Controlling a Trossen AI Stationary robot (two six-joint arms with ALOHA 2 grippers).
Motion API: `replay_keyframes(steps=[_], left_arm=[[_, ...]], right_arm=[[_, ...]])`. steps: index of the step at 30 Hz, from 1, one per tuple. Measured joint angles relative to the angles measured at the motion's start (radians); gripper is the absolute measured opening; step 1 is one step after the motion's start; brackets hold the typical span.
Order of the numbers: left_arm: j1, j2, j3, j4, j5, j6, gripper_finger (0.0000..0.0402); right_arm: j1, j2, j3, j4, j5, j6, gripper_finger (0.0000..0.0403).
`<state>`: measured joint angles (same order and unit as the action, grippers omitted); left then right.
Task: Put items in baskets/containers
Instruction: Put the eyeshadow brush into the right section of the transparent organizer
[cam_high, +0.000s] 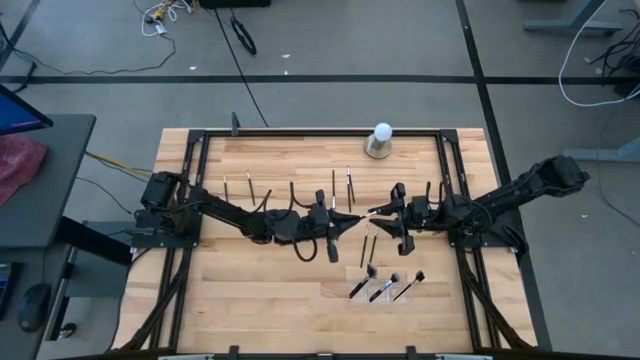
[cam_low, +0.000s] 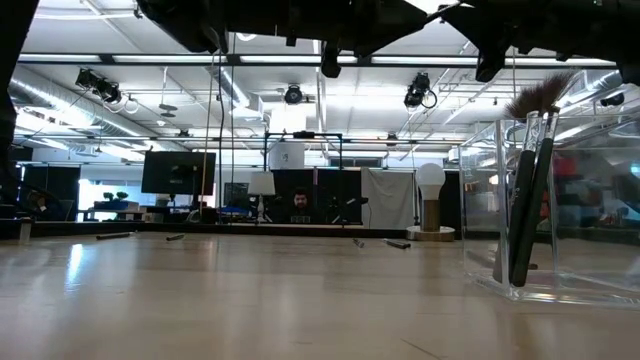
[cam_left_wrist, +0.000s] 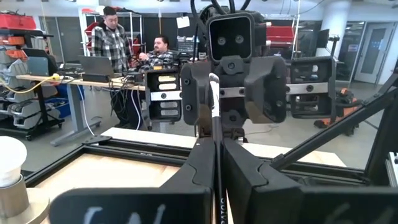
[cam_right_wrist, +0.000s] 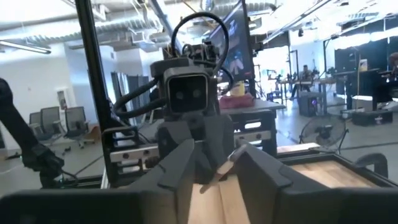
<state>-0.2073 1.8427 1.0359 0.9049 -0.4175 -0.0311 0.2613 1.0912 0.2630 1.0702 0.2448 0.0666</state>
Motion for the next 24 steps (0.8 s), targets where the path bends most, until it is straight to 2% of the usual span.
replay_keyframes(steps=[9,16,19,24], left_arm=[[0.0,0.0,0.0,-0.011,0.004,-0.002,0.0023],[0.001,-0.001,0.0,-0.018,0.035,-0.011,0.0072],[0.0,-0.002,0.0,-0.031,0.054,-0.011,0.0109],[0.0,-0.002,0.0,-0.075,0.056,-0.016,0.017]], right_arm=[[-0.007,-0.001,0.0,-0.018,-0.008,-0.013,0.0014],[0.016,-0.028,0.001,-0.123,0.003,-0.049,0.0008],[0.034,-0.097,0.001,-0.206,0.02,-0.067,0.0006],[0.088,-0.274,0.021,-0.482,0.084,-0.07,0.0004]])
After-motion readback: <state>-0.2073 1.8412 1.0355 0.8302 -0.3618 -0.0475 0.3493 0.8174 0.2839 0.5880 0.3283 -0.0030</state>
